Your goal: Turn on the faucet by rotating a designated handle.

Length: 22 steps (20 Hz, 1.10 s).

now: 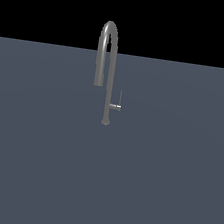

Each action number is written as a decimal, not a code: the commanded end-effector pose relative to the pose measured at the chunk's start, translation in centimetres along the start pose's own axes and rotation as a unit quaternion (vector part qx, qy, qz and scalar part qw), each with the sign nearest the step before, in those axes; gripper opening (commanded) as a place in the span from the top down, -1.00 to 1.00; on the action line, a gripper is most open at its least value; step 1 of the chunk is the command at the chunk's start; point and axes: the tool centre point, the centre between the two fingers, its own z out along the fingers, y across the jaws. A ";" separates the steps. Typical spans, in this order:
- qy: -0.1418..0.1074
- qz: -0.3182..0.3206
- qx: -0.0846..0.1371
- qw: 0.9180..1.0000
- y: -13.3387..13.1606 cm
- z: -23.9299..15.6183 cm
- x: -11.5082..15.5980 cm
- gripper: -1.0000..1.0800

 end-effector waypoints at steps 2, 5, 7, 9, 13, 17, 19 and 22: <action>-0.024 0.029 0.031 0.999 -0.3 0.2 2.4 1.00; -0.044 0.055 0.058 0.996 -0.5 0.4 4.4 1.00; -0.059 0.072 0.076 0.993 -0.5 0.7 5.8 1.00; -0.073 0.089 0.094 0.989 -0.5 0.9 7.1 1.00; -0.102 0.124 0.132 0.978 -0.5 1.5 10.0 1.00; -0.131 0.160 0.171 0.963 -0.2 2.4 12.8 1.00; -0.147 0.178 0.191 0.954 -0.1 2.9 14.3 1.00; -0.170 0.206 0.221 0.938 0.3 3.8 16.4 1.00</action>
